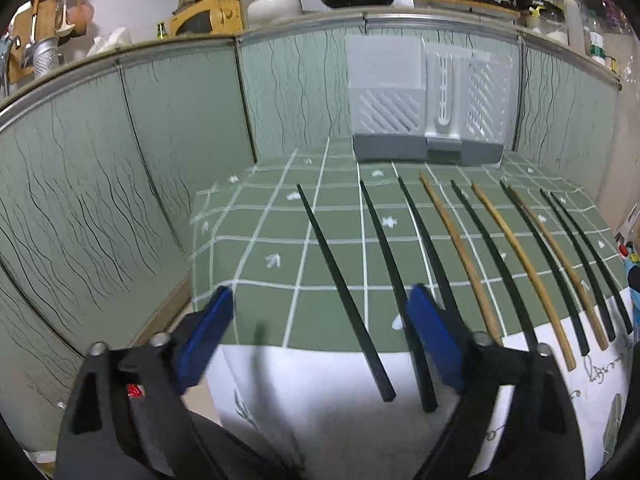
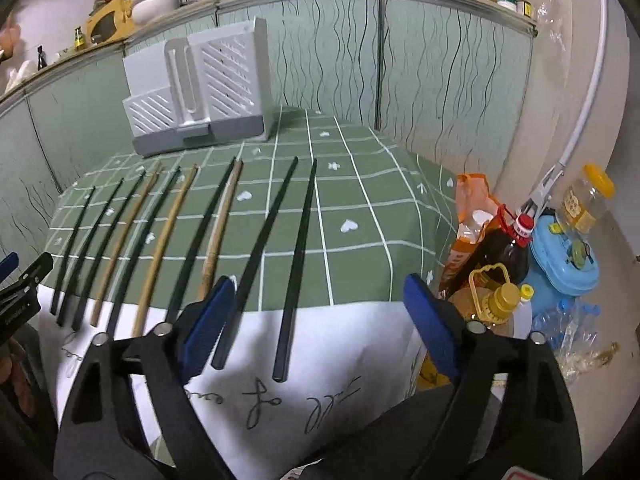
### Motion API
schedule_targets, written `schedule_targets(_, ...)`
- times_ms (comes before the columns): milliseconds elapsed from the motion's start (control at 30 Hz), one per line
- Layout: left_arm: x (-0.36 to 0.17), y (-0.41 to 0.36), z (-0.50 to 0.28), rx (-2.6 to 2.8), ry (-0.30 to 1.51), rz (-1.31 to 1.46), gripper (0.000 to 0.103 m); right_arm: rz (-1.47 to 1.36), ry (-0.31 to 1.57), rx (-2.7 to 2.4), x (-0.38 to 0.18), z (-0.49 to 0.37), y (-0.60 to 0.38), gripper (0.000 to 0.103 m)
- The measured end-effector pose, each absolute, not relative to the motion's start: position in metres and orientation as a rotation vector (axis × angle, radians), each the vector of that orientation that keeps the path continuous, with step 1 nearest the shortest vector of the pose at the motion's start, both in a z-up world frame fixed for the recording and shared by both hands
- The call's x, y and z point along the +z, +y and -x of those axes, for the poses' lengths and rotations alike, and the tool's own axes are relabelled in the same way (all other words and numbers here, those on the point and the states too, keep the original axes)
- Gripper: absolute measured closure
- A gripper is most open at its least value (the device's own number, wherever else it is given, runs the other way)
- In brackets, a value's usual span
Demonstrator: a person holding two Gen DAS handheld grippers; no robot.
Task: Organize utensils
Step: 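Close the left tool on a black chopstick while the right tool grasps another black chopstick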
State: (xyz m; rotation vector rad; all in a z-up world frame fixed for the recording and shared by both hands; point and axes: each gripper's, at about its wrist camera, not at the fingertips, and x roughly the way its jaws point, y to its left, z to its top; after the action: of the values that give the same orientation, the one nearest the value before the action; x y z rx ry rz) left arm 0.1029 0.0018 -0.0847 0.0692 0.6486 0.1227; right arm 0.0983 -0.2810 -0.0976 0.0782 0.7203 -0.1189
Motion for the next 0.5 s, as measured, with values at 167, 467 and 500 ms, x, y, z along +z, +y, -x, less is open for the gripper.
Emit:
schedule_targets(167,-0.092,0.001,-0.108,0.114,0.661,-0.047,0.038,-0.077,0.758,-0.111,-0.114,-0.105,-0.279,0.054)
schedule_targets(467,-0.107,-0.006,-0.115,0.108,0.707,-0.058,0.067,0.024,0.742,-0.123,-0.124,-0.106,-0.263,0.084)
schedule_targets(500,-0.107,-0.008,-0.114,0.105,0.705,-0.066,0.070,0.032,0.742,-0.125,-0.124,-0.106,-0.261,0.085)
